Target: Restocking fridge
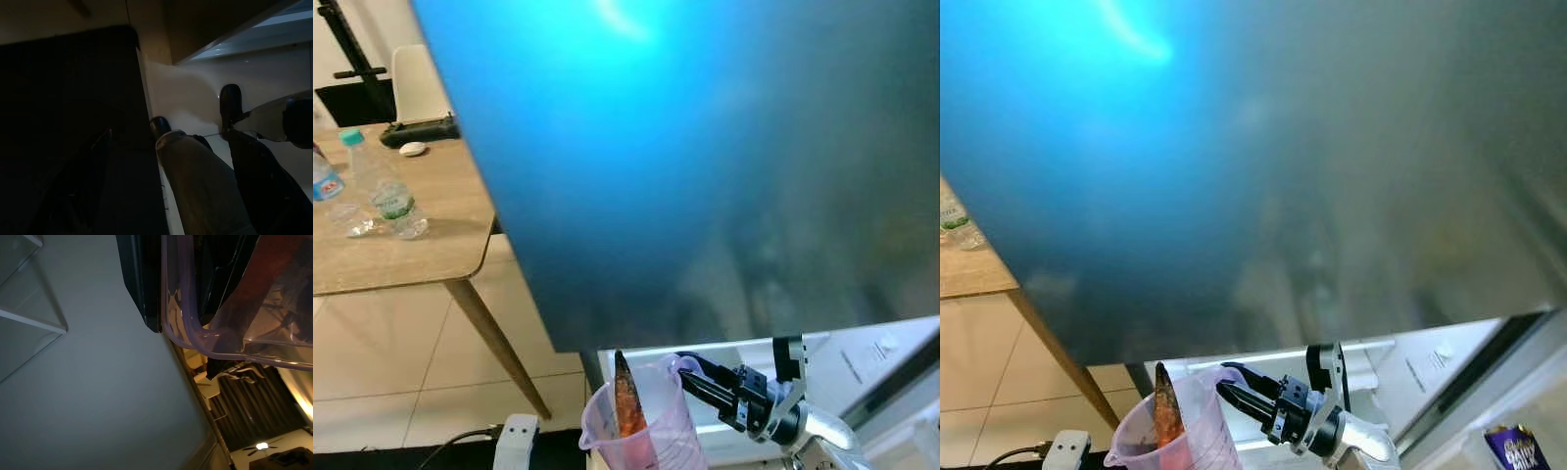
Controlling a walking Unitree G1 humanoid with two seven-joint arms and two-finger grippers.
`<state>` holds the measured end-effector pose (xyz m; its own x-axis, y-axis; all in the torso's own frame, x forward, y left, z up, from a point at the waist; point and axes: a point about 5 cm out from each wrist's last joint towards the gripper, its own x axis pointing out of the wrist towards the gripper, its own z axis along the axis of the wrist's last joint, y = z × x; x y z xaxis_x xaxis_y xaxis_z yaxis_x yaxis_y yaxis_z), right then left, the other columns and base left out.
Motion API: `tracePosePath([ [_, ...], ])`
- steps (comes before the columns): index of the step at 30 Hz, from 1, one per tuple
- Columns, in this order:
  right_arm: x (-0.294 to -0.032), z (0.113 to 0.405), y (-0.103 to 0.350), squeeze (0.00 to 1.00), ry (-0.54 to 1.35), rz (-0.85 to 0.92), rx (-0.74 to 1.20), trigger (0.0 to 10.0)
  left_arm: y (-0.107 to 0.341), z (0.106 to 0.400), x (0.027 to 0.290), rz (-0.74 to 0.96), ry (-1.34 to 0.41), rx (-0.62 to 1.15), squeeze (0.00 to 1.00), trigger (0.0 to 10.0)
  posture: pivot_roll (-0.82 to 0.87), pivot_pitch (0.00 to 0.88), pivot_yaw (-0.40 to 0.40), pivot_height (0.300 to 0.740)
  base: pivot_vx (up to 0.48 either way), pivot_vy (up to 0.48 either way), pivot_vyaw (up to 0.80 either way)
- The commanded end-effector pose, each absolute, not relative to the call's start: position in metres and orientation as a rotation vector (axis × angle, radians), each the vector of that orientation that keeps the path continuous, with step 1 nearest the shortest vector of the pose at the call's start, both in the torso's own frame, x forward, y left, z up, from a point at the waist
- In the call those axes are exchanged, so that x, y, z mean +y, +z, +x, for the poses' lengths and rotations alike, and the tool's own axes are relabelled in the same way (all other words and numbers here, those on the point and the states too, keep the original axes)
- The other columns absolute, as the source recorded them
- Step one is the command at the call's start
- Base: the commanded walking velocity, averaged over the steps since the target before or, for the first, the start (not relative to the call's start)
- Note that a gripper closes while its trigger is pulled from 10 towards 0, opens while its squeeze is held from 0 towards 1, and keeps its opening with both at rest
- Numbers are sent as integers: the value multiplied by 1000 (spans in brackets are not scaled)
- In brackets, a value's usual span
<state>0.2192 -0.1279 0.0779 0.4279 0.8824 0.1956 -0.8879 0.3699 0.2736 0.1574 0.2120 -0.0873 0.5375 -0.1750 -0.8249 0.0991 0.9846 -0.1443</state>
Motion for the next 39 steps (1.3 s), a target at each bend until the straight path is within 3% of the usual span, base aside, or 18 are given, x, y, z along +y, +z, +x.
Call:
tracePosePath([
  [1,-126,218,81,0,1150,358,-27,10000,-90,151,211,-82,-169,1015,0,10000,-67,40,69,740,0,-322,0],
  [18,-127,218,79,0,1160,344,-7,10000,-90,152,211,-99,-161,1012,0,10000,-67,37,66,740,0,-77,0],
  [27,-127,217,79,0,1168,341,1,10000,-91,150,209,-112,-181,1018,0,10000,-68,35,65,740,0,-454,0],
  [39,-127,217,79,0,1178,326,11,10000,-89,154,207,-114,-183,997,0,10000,-72,35,63,740,0,0,0],
])
